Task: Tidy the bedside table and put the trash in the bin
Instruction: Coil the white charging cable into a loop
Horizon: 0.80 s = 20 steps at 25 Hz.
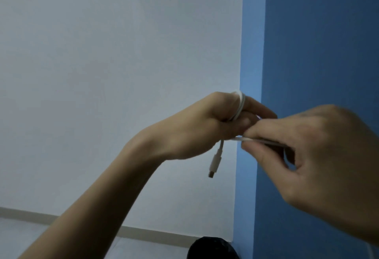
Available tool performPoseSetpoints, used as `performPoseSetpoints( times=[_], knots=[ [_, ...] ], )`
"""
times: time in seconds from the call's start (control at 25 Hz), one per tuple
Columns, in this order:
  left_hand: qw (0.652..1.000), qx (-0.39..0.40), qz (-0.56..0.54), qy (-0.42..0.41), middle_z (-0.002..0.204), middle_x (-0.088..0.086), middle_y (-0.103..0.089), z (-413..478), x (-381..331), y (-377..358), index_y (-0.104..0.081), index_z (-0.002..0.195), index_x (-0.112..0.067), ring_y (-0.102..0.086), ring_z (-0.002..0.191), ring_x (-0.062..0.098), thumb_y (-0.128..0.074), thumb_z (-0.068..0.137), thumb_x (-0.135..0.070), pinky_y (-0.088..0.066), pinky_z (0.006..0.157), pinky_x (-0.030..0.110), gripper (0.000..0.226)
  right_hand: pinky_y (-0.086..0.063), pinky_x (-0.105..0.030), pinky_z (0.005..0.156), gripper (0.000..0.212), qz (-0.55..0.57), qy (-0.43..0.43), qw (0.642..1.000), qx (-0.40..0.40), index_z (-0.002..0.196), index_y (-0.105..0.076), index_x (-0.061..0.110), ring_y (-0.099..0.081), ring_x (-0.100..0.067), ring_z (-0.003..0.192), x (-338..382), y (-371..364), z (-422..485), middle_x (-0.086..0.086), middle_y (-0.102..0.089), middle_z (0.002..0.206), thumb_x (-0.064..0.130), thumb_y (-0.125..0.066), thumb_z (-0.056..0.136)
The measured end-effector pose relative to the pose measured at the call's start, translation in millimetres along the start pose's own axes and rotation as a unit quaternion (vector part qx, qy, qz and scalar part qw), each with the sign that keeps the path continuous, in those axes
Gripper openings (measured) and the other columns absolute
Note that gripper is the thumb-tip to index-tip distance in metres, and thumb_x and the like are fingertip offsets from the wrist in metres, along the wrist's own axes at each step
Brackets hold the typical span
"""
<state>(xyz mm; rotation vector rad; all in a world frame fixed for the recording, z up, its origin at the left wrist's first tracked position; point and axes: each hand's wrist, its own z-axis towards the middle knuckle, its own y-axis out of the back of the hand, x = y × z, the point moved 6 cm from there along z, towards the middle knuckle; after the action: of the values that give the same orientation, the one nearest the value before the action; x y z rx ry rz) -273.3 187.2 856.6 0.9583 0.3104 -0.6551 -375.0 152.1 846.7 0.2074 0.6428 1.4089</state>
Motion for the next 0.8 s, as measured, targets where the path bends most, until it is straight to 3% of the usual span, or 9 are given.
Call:
performPoseSetpoints(
  times=[0.12,0.2,0.28,0.36,0.48,0.56,0.64,0.68,0.8],
  knots=[
    [0.997,0.044,-0.039,-0.040,0.077,0.003,-0.059,-2.7,-6.6,-8.0,-0.055,0.088,-0.005,-0.059,0.071,0.011,-0.028,0.095,-0.010,-0.046,0.070,0.020,0.029,-0.041,-0.021,0.045,0.024,0.004,0.042,0.999,-0.015,0.062,-0.067,0.025,-0.045,-0.007,0.038,-1.6,14.5,4.3,0.012,-0.056,0.044,0.030,-0.055,0.082],
    [0.995,0.064,-0.056,-0.059,0.071,0.008,-0.057,-2.3,-9.9,-9.8,-0.053,0.087,-0.003,-0.054,0.062,0.023,-0.024,0.095,-0.015,-0.045,0.064,0.028,0.032,-0.036,-0.008,0.052,0.022,0.028,0.053,0.998,-0.018,0.066,-0.069,0.026,-0.045,-0.003,0.047,-9.1,21.9,10.4,0.019,-0.054,0.048,0.034,-0.059,0.084],
    [0.993,0.072,-0.064,-0.064,0.063,0.006,-0.052,-1.8,-9.7,-10.6,-0.052,0.089,-0.003,-0.048,0.054,0.020,-0.023,0.095,-0.009,-0.042,0.062,0.022,0.030,-0.031,-0.004,0.052,0.025,0.027,0.053,0.998,-0.036,0.068,-0.067,0.022,-0.037,0.001,0.051,-16.9,26.2,19.3,0.022,-0.043,0.050,0.039,-0.060,0.085],
    [0.990,0.085,-0.090,-0.067,0.059,0.004,-0.052,-1.3,-8.8,-12.0,-0.052,0.095,-0.006,-0.052,0.054,0.012,-0.027,0.094,-0.003,-0.043,0.063,0.017,0.026,-0.031,-0.004,0.054,0.026,0.036,0.077,0.995,-0.056,0.070,-0.069,0.019,-0.042,0.000,0.054,-22.0,29.5,28.2,0.023,-0.044,0.055,0.039,-0.061,0.085],
    [0.981,0.095,-0.155,-0.072,0.076,0.010,-0.067,2.8,-10.9,-12.2,-0.051,0.091,-0.009,-0.067,0.071,0.016,-0.036,0.090,0.005,-0.051,0.070,0.023,0.021,-0.040,-0.012,0.057,0.027,0.037,0.130,0.986,-0.097,0.078,-0.073,0.010,-0.052,-0.010,0.061,-30.4,32.7,41.5,0.014,-0.055,0.062,0.032,-0.060,0.088],
    [0.968,0.089,-0.221,-0.077,0.095,0.014,-0.073,5.9,-13.4,-10.8,-0.052,0.090,-0.009,-0.070,0.080,0.019,-0.037,0.088,0.007,-0.053,0.075,0.024,0.022,-0.041,-0.010,0.060,0.023,0.053,0.133,0.984,-0.109,0.081,-0.073,0.008,-0.056,-0.012,0.066,-35.7,31.9,51.2,0.008,-0.060,0.066,0.025,-0.059,0.090],
    [0.959,0.078,-0.261,-0.076,0.103,0.012,-0.072,7.9,-16.1,-10.3,-0.055,0.097,-0.008,-0.071,0.079,0.017,-0.036,0.088,0.007,-0.054,0.072,0.021,0.026,-0.040,-0.007,0.060,0.019,0.124,0.091,0.980,-0.123,0.079,-0.071,0.010,-0.059,-0.013,0.065,-47.8,27.2,58.3,0.011,-0.061,0.063,0.020,-0.058,0.089],
    [0.959,0.072,-0.265,-0.076,0.094,0.007,-0.074,8.7,-16.0,-10.6,-0.056,0.102,-0.004,-0.071,0.074,0.014,-0.036,0.087,0.007,-0.054,0.069,0.018,0.027,-0.039,-0.007,0.057,0.016,0.179,0.055,0.973,-0.132,0.077,-0.070,0.015,-0.059,-0.013,0.062,-57.4,23.2,60.7,0.016,-0.060,0.059,0.020,-0.059,0.087],
    [0.963,0.058,-0.252,-0.075,0.055,-0.007,-0.058,11.5,-13.4,-14.9,-0.045,0.108,0.025,-0.063,0.052,0.007,-0.033,0.087,0.004,-0.048,0.058,0.014,0.031,-0.041,-0.017,0.053,0.017,0.336,-0.060,0.933,-0.117,0.069,-0.064,0.022,-0.055,-0.003,0.054,-78.9,-0.5,61.4,0.007,-0.063,0.055,0.018,-0.061,0.084]
  ],
)
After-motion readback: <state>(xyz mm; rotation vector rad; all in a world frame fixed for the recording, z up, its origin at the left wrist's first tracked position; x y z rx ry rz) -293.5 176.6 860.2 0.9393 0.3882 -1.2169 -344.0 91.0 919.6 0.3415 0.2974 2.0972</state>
